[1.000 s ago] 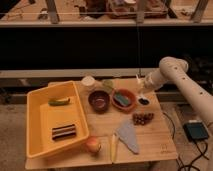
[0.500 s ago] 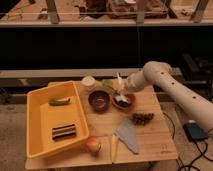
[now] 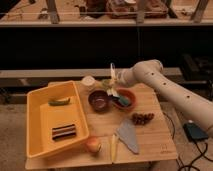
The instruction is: Wipe purple bowl with brush
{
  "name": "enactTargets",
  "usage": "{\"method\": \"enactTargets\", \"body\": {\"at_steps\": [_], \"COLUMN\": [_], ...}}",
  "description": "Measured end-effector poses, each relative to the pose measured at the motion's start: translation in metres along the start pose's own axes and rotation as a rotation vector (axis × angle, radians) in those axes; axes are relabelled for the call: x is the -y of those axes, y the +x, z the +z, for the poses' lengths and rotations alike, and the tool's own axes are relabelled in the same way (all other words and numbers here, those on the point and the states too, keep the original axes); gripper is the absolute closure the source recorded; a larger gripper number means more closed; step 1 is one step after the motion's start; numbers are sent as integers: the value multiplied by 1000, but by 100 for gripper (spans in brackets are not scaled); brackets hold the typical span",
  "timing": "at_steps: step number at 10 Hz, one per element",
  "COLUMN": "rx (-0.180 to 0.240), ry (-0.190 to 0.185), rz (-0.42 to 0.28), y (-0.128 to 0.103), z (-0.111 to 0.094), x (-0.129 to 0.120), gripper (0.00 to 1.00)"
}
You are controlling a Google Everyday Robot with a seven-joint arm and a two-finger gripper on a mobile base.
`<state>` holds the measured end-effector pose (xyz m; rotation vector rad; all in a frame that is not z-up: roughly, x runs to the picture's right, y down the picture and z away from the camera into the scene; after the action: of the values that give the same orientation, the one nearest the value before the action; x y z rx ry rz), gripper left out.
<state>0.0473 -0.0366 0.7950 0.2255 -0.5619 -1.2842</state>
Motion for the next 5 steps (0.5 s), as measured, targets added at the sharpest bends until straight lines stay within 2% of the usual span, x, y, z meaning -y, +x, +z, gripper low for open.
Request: {"method": "enactTargets", "body": {"at_steps": [2, 5], "rx": [-15, -15], "ry": [13, 13], "rz": [7, 5], "y": [5, 5], "z": [14, 14], "x": [-9, -9], "gripper": [100, 100]}}
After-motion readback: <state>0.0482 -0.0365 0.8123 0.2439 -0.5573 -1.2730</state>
